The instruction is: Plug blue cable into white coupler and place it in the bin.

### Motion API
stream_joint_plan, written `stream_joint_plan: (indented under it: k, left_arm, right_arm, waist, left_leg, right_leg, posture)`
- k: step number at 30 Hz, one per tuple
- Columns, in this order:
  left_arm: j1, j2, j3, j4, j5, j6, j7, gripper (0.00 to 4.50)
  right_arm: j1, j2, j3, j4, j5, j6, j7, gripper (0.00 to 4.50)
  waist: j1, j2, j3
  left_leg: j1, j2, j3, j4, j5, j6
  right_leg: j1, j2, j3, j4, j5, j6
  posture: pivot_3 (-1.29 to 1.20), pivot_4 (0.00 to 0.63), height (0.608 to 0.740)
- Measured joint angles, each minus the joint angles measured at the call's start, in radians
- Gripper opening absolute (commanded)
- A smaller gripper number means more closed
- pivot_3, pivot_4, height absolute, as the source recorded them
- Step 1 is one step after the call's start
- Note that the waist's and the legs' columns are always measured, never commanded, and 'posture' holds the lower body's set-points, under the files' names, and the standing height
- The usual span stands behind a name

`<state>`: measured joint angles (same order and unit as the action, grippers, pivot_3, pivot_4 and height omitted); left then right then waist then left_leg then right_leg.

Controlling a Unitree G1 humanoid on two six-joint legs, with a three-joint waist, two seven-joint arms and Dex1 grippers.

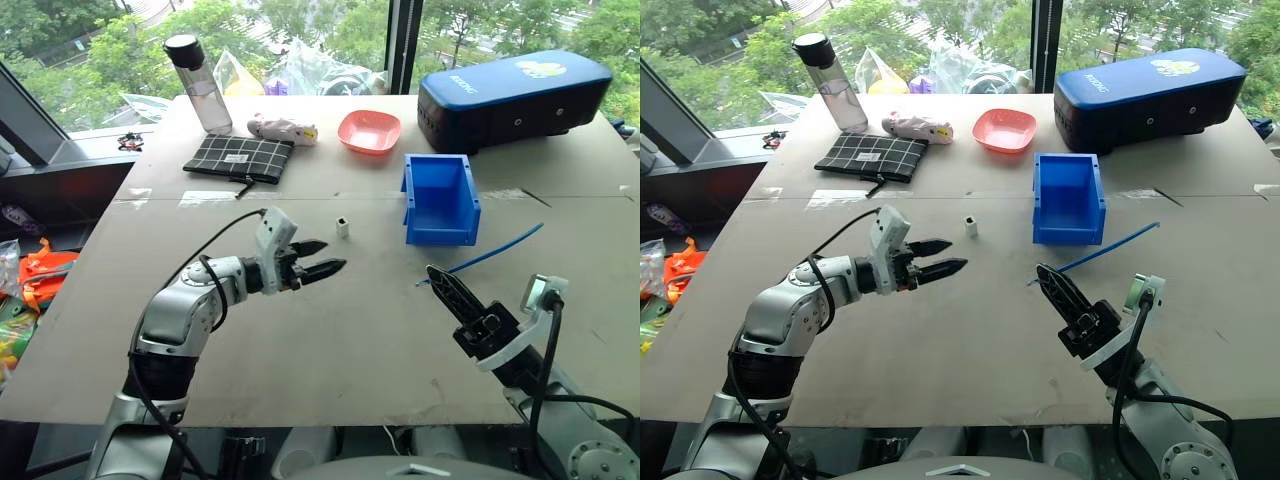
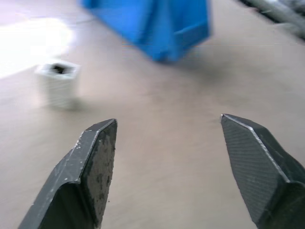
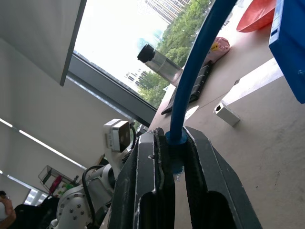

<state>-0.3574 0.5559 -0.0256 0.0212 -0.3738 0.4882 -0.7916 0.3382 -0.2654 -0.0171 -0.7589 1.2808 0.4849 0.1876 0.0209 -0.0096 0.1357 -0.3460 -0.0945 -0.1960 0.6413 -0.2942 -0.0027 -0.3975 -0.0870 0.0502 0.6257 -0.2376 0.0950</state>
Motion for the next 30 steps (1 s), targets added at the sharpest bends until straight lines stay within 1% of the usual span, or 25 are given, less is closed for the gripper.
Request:
stream_joint_plan:
  k: [3, 4, 6, 7, 11, 12, 13, 15, 17, 18, 19, 20, 21, 24, 26, 29, 30]
  left_arm:
    - [-0.086, -0.028, -0.035, 0.177, 0.093, -0.142, -0.001, 3.49]
    - [-0.136, -0.050, -0.064, 0.265, 0.131, -0.209, -0.015, 3.49]
    - [-0.173, -0.068, -0.086, 0.337, 0.159, -0.260, -0.032, 3.49]
    - [-0.225, -0.089, -0.105, 0.435, 0.185, -0.316, -0.058, 3.49]
    - [-0.364, -0.141, -0.139, 0.679, 0.239, -0.450, -0.121, 3.49]
    - [-0.391, -0.153, -0.141, 0.723, 0.250, -0.471, -0.125, 3.49]
    - [-0.436, -0.171, -0.141, 0.804, 0.266, -0.507, -0.123, 3.49]
    - [-0.504, -0.195, -0.141, 0.921, 0.296, -0.568, -0.116, 2.96]
    - [-0.544, -0.217, -0.141, 0.998, 0.316, -0.615, -0.119, 2.32]
    - [-0.558, -0.228, -0.140, 1.031, 0.325, -0.635, -0.121, 1.71]
    - [-0.568, -0.237, -0.141, 1.057, 0.335, -0.650, -0.125, 1.36]
    - [-0.573, -0.241, -0.140, 1.076, 0.340, -0.663, -0.133, 0.76]
    - [-0.579, -0.242, -0.138, 1.092, 0.344, -0.678, -0.144, 0.57]
    - [-0.582, -0.237, -0.133, 1.101, 0.350, -0.692, -0.214, 0.61]
    - [-0.577, -0.239, -0.133, 1.085, 0.346, -0.684, -0.293, 0.61]
    - [-0.540, -0.259, -0.145, 0.981, 0.329, -0.655, -0.416, 0.61]
    - [-0.512, -0.283, -0.166, 0.909, 0.324, -0.637, -0.462, 0.61]
  right_arm:
    - [-0.018, -0.001, 0.004, 0.029, -0.011, -0.004, 0.006, 0.00]
    - [-0.024, -0.004, 0.005, 0.034, -0.017, -0.003, 0.011, 0.00]
    - [-0.028, -0.006, 0.005, 0.036, -0.020, -0.003, 0.017, 0.00]
    - [-0.033, -0.010, 0.002, 0.038, -0.021, -0.003, 0.020, 0.00]
    - [-0.020, -0.022, -0.011, 0.038, -0.022, -0.005, 0.022, 0.00]
    - [-0.015, -0.022, -0.012, 0.038, -0.023, -0.006, 0.021, 0.00]
    - [-0.005, -0.022, -0.013, 0.031, -0.025, -0.008, 0.015, 0.00]
    - [0.004, -0.020, -0.007, 0.013, -0.027, -0.009, -0.001, 0.00]
    - [0.009, -0.019, 0.002, -0.005, -0.034, -0.010, -0.014, 0.00]
    - [0.009, -0.018, 0.005, -0.015, -0.038, -0.011, -0.023, 0.00]
    - [0.009, -0.018, 0.006, -0.023, -0.044, -0.011, -0.030, 0.00]
    - [0.011, -0.018, 0.006, -0.029, -0.052, -0.013, -0.039, 0.00]
    - [0.011, -0.018, 0.006, -0.032, -0.062, -0.016, -0.046, 0.00]
    - [0.006, -0.028, 0.005, -0.037, -0.103, -0.020, -0.061, 0.00]
    - [-0.012, -0.065, 0.003, -0.038, -0.148, -0.019, -0.058, 0.00]
    - [-0.065, -0.139, 0.000, -0.033, -0.217, -0.006, -0.026, 0.00]
    - [-0.105, -0.181, 0.002, -0.015, -0.260, -0.001, 0.004, 0.00]
  waist:
    - [0.007, -0.001, 0.000]
    - [0.007, -0.001, 0.000]
    - [-0.001, -0.001, 0.000]
    - [-0.005, -0.002, 0.000]
    - [-0.013, -0.002, 0.000]
    - [-0.013, -0.002, -0.001]
    - [-0.013, -0.002, 0.000]
    - [-0.011, -0.003, 0.000]
    - [-0.012, -0.003, 0.000]
    - [-0.012, -0.003, 0.000]
    - [-0.013, -0.003, 0.000]
    - [-0.015, -0.003, 0.000]
    - [-0.016, -0.003, 0.000]
    - [-0.022, -0.003, 0.000]
    - [-0.023, -0.003, 0.000]
    - [-0.027, -0.003, 0.000]
    - [-0.028, -0.003, 0.000]
  left_leg:
    - [-0.001, -0.004, -0.001, 0.001, 0.000, 0.000]
    - [-0.001, -0.004, -0.001, 0.002, 0.000, 0.000]
    - [-0.001, -0.004, -0.001, 0.002, 0.000, 0.000]
    - [-0.001, -0.004, -0.002, 0.002, 0.000, 0.000]
    - [-0.001, -0.004, -0.002, 0.001, 0.000, 0.000]
    - [-0.001, -0.004, -0.002, 0.002, 0.000, 0.000]
    - [-0.001, -0.004, -0.002, 0.002, 0.000, 0.000]
    - [-0.002, -0.004, -0.002, 0.003, 0.000, 0.000]
    - [-0.002, -0.004, -0.002, 0.003, 0.000, 0.000]
    - [-0.002, -0.004, -0.002, 0.003, 0.000, 0.000]
    - [-0.002, -0.004, -0.002, 0.003, 0.000, 0.000]
    - [-0.002, -0.004, -0.002, 0.003, 0.000, 0.000]
    - [-0.002, -0.004, -0.003, 0.003, 0.000, 0.000]
    - [-0.002, -0.004, -0.003, 0.004, 0.000, 0.000]
    - [-0.003, -0.005, -0.003, 0.005, 0.000, 0.000]
    - [-0.003, -0.005, -0.002, 0.007, 0.000, 0.000]
    - [-0.003, -0.005, -0.002, 0.007, 0.000, 0.000]
  right_leg:
    - [0.000, -0.001, -0.001, 0.000, 0.000, 0.000]
    - [0.000, -0.001, -0.001, 0.000, 0.000, 0.000]
    - [0.000, -0.001, -0.001, 0.000, 0.000, 0.000]
    - [0.000, 0.000, -0.002, 0.000, 0.000, 0.000]
    - [0.000, 0.000, -0.002, 0.001, 0.000, 0.000]
    - [0.000, 0.000, -0.002, 0.001, 0.000, 0.000]
    - [0.000, 0.000, -0.002, 0.001, 0.000, 0.000]
    - [0.000, 0.000, -0.003, 0.001, 0.000, 0.001]
    - [0.000, 0.000, -0.002, 0.001, 0.000, 0.001]
    - [0.000, 0.000, -0.002, 0.001, 0.000, 0.001]
    - [0.000, 0.000, -0.003, 0.001, 0.000, 0.001]
    - [0.000, 0.000, -0.003, 0.001, 0.000, 0.001]
    - [0.000, 0.000, -0.003, 0.001, 0.000, 0.001]
    - [0.000, 0.000, -0.003, 0.001, 0.000, 0.001]
    - [0.000, 0.000, -0.004, 0.001, 0.000, 0.001]
    - [0.001, 0.000, -0.005, 0.001, 0.000, 0.001]
    - [0.002, 0.000, -0.006, 0.001, 0.000, 0.001]
  posture:
    - [0.00, 0.150, 0.737]
    - [0.00, 0.150, 0.737]
    - [0.00, 0.150, 0.737]
    - [0.00, 0.150, 0.737]
    - [0.00, 0.150, 0.737]
    - [0.00, 0.150, 0.737]
    - [0.00, 0.150, 0.737]
    - [0.00, 0.150, 0.737]
    - [0.00, 0.150, 0.737]
    - [0.00, 0.150, 0.737]
    - [0.00, 0.150, 0.737]
    - [0.00, 0.150, 0.737]
    - [0.00, 0.150, 0.737]
    - [0.00, 0.150, 0.737]
    - [0.00, 0.150, 0.737]
    - [0.00, 0.150, 0.737]
    - [0.00, 0.150, 0.737]
